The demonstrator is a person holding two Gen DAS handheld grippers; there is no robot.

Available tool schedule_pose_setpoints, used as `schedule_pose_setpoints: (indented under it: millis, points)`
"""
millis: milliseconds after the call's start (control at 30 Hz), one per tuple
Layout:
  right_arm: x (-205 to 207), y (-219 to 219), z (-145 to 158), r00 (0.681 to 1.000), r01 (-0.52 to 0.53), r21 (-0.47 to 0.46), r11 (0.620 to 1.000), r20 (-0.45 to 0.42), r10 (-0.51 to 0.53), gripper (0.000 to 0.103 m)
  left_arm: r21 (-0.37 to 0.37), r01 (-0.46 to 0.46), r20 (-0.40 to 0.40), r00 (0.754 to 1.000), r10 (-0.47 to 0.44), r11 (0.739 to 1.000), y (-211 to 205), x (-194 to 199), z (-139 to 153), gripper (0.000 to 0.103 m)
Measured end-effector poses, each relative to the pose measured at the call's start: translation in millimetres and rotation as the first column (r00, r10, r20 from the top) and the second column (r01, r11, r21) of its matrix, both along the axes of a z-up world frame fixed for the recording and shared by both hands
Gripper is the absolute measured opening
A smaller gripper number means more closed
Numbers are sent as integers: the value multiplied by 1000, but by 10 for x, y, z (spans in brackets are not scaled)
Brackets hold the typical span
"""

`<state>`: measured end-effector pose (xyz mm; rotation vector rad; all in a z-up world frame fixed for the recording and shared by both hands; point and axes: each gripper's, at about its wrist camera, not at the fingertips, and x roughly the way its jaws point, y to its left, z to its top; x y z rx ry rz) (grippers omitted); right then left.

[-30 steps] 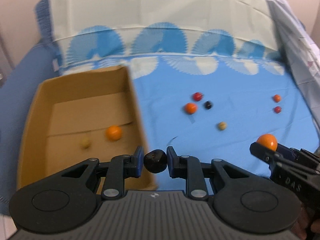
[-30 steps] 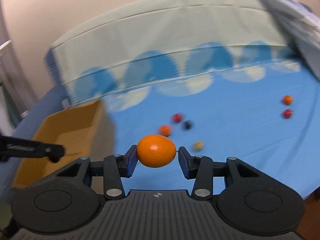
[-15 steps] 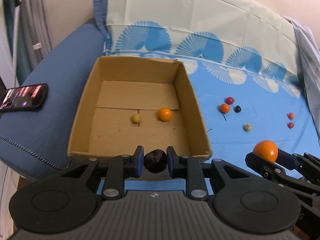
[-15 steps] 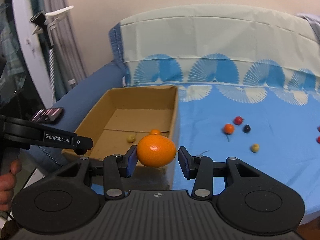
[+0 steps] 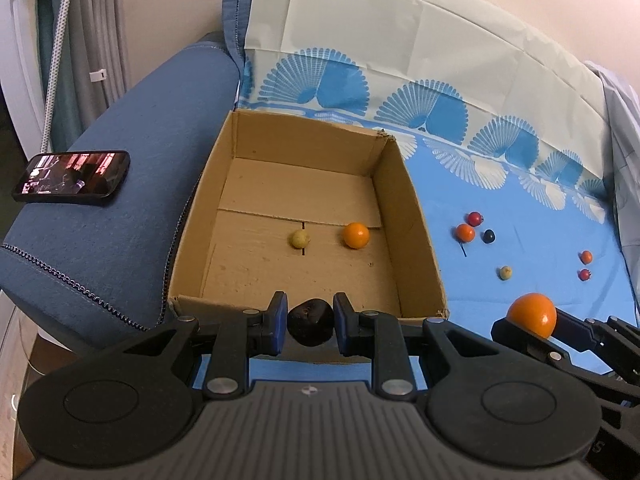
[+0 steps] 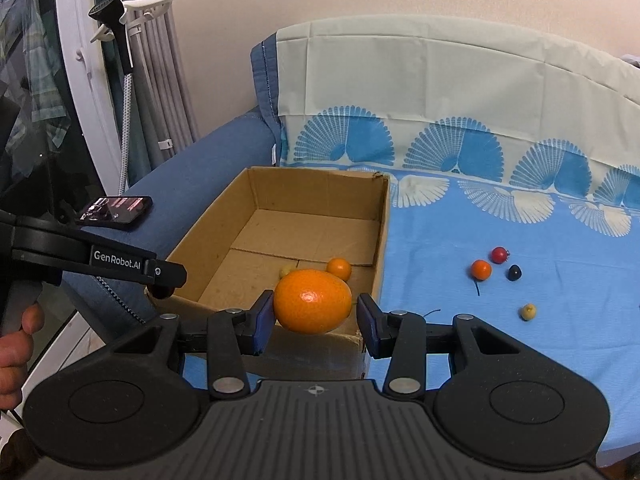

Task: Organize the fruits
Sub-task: 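Carry the dark cherry and the orange over the cardboard box with both grippers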

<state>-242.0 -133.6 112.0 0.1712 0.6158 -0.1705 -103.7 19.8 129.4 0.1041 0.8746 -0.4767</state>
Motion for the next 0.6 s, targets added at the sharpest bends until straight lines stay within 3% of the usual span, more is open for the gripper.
schedule_pose_setpoints:
  millis: [600]
  points:
    - [534, -63, -175, 999, -16, 2, 1000, -37, 16, 46, -2, -23, 6, 1000, 23, 1000, -201, 510, -54, 27]
